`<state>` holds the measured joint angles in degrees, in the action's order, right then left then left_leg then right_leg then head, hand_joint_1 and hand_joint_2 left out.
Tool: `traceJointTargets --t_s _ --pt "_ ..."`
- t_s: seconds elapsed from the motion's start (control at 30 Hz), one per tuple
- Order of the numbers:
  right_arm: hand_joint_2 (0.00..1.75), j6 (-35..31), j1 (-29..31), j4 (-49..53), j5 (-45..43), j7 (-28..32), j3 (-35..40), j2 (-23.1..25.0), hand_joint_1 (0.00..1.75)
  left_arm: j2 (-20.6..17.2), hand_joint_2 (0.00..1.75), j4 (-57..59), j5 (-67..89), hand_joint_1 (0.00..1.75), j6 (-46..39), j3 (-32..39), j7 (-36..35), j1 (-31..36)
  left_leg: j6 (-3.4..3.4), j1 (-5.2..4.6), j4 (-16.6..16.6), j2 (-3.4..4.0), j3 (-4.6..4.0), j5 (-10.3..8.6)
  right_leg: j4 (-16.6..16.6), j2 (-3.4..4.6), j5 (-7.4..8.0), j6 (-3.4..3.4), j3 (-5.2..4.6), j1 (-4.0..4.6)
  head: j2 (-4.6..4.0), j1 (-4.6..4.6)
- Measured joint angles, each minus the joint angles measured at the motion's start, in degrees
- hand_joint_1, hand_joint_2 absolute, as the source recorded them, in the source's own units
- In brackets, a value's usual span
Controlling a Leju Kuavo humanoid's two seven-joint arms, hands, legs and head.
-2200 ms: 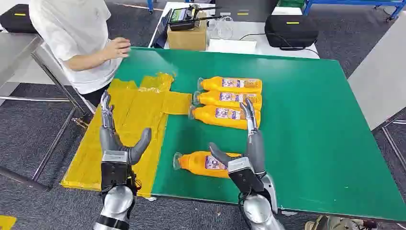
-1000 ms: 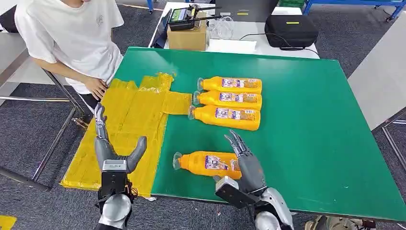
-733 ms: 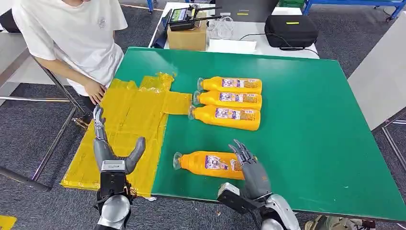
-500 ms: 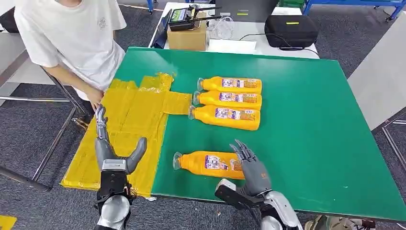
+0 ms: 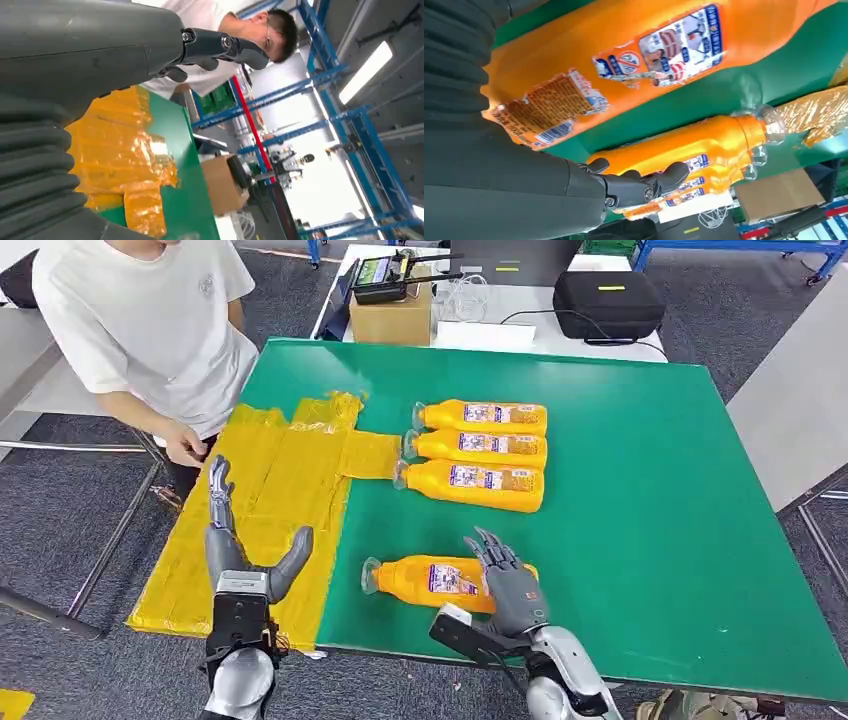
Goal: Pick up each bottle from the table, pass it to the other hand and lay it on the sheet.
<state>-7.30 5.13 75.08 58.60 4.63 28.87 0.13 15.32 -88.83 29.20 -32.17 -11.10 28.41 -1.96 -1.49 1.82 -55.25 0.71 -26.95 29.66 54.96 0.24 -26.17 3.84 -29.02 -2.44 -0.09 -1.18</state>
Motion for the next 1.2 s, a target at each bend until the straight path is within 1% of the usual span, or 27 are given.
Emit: traceJointTargets --t_s 0.13,0.23,0.43,0.57,0.7,1.2 --pt "1.75 0.2 1.4 -2.5 -0.2 -1.4 0.8 1.3 0.0 0.0 1.75 0.0 -0.8 0.0 2.5 -0.9 -1.5 0.1 -0.01 0.01 0.0 -0.01 0.03 -0.01 0.0 0.0 0.0 0.0 0.01 0.01 0.0 0.0" --pt "1.75 0.6 1.9 -4.6 2.0 -3.2 2.3 1.8 0.0 0.0 1.75 0.0 -1.1 0.0 3.3 -1.3 -2.0 0.1 -0.01 0.01 0.0 0.0 0.02 -0.01 0.0 0.0 0.0 0.0 0.01 0.01 0.0 -0.02" --pt "1.75 1.1 2.4 -6.0 10.9 -7.5 6.5 1.0 0.0 0.0 1.75 0.0 0.2 0.0 2.7 -1.1 -2.3 -0.1 0.0 0.0 0.0 -0.01 0.01 0.0 0.0 0.0 0.0 0.0 0.0 0.0 0.0 0.0" --pt "1.75 2.1 2.4 -4.9 14.6 -10.7 9.4 0.2 0.0 0.0 1.75 0.0 1.0 0.0 2.4 -0.6 -2.2 -0.4 0.0 0.0 0.0 0.0 0.02 0.0 0.0 0.0 0.0 0.0 -0.01 0.0 0.0 0.0" --pt "1.75 3.2 2.3 -3.8 16.8 -13.3 10.7 -1.2 0.0 0.0 1.75 0.0 1.3 0.0 2.4 -0.2 -2.1 -0.9 0.0 0.0 0.0 0.0 0.03 0.0 0.0 0.0 0.0 0.0 0.01 0.0 0.0 0.0" --pt "1.75 3.7 -0.1 2.0 25.4 -17.4 10.9 -3.5 0.0 0.0 1.75 -2.3 1.3 0.0 3.2 1.7 -2.0 -3.0 0.0 0.0 0.0 0.01 0.02 0.0 0.0 0.0 0.0 0.0 0.0 0.0 0.0 0.0"
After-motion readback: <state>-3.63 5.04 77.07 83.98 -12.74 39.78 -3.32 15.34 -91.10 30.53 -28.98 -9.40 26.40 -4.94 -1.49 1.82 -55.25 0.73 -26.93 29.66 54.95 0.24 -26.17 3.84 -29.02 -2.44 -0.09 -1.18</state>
